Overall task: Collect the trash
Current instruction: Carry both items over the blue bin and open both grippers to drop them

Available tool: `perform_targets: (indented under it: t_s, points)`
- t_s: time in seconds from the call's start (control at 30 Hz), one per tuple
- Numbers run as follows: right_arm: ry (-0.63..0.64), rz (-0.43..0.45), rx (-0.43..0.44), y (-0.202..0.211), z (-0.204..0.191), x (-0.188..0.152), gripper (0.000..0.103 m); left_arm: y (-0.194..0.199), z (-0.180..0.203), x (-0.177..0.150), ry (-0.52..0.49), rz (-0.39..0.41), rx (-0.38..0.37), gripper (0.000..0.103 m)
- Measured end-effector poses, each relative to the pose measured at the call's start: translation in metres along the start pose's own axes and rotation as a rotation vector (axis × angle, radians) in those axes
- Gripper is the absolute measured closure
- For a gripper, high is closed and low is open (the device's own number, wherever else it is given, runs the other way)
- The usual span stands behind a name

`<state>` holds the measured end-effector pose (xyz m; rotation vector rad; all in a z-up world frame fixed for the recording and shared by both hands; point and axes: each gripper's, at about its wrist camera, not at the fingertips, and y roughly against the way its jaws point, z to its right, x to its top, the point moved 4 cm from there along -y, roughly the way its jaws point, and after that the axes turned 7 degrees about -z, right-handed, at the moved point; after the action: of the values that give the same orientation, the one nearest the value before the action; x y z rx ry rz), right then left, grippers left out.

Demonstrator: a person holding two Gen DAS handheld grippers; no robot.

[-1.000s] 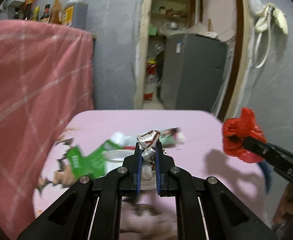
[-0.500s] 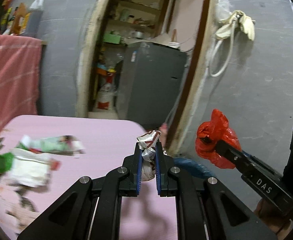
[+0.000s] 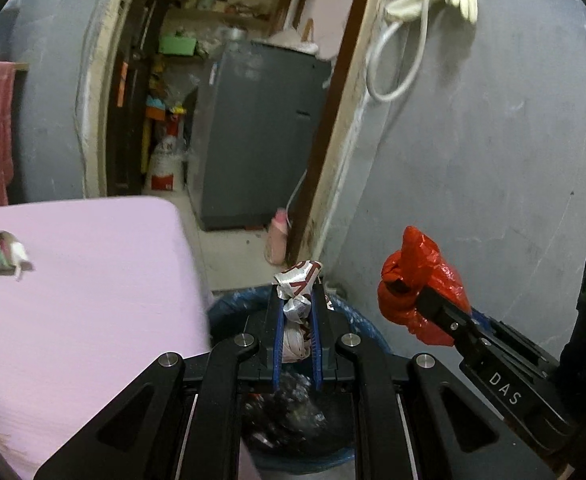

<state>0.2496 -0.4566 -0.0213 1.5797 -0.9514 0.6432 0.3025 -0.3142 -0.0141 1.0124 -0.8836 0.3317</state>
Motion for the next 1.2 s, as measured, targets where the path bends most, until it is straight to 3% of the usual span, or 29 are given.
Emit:
perform_targets:
  t_s: [0.27,0.47,0.77,0.83,0.9,1.1,1.2]
  points:
    - [-0.073,-0.114,0.007,-0.023,0.025,-0.018,0.085,-0.045,0.005,-0.019,0.0,-0.165,0.023,0.093]
    - [-0.083,-0.15,0.005,-0.031,0.03,-0.023,0.083,-0.056,0.0,-0.026,0.01,-0.201,0.03,0.093]
    - [-0.096,-0.164,0.008,-0.034,0.03,-0.022,0.079,-0.051,0.002,-0.03,0.033,-0.199,0.009,0.086]
    - [-0.097,-0.156,0.009,-0.033,0.03,-0.022,0.076,-0.048,0.002,-0.029,0.037,-0.185,0.002,0.077]
    - [-0.098,-0.139,0.008,-0.029,0.031,-0.02,0.073,-0.045,0.002,-0.027,0.044,-0.167,0.001,0.071]
    - [-0.093,-0.068,-0.01,-0.01,0.029,-0.008,0.072,-0.031,-0.002,-0.019,0.064,-0.124,0.002,0.07]
    - [-0.074,-0.016,-0.023,0.003,0.025,0.001,0.063,-0.016,-0.004,-0.012,0.073,-0.069,0.015,0.058]
